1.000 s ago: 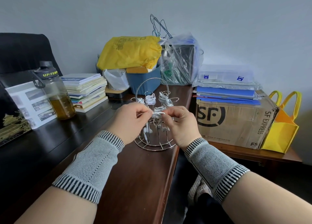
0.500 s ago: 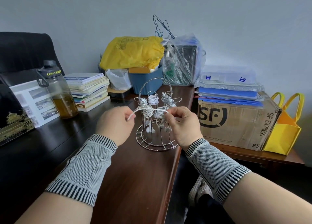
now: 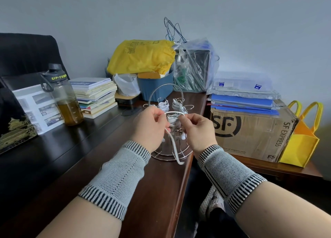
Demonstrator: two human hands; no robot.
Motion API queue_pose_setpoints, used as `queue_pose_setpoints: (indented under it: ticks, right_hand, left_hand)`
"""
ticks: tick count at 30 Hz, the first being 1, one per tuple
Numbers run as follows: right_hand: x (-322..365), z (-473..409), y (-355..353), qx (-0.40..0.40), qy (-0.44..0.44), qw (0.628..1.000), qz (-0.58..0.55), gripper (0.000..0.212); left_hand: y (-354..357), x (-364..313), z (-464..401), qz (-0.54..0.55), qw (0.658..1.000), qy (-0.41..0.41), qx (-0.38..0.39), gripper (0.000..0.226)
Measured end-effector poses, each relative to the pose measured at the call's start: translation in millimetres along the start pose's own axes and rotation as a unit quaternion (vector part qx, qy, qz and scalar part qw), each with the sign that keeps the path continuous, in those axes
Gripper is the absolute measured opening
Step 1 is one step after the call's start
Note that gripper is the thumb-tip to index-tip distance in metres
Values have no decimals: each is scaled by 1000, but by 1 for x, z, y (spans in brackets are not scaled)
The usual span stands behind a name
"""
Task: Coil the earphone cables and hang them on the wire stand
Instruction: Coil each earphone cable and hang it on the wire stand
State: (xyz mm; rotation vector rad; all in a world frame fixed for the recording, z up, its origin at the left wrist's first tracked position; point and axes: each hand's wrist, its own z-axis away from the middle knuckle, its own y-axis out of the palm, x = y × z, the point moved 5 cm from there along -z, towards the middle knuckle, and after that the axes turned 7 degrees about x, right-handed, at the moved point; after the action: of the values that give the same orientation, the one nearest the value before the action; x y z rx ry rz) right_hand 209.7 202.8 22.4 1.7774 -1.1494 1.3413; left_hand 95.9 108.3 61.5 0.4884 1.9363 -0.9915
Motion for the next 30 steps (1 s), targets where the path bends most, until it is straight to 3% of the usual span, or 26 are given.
queue_pose_setpoints:
  ticks: [3, 8, 12, 18, 25, 30]
  right_hand:
    - [-3, -4, 0, -19, 43, 998, -35, 22]
    - [-5, -9, 1, -62, 111, 989, -69, 25]
    - [-1, -14, 0, -86, 133, 987, 2, 30]
    - [3, -19, -2, -95, 129, 985, 65, 30]
    - [2, -14, -2, -69, 93, 992, 51, 18]
    - [5, 5, -1, -6, 42, 998, 40, 16]
  left_hand:
    - [0, -2, -2, -104, 993, 5, -53, 25]
    - [4, -9, -7, -256, 965, 11, -53, 49]
    - [6, -13, -6, -319, 947, -5, -47, 53]
    - [9, 1, -2, -234, 972, 3, -2, 39]
    - [12, 18, 5, -159, 987, 7, 29, 26]
    - [20, 22, 9, -114, 993, 28, 26, 14]
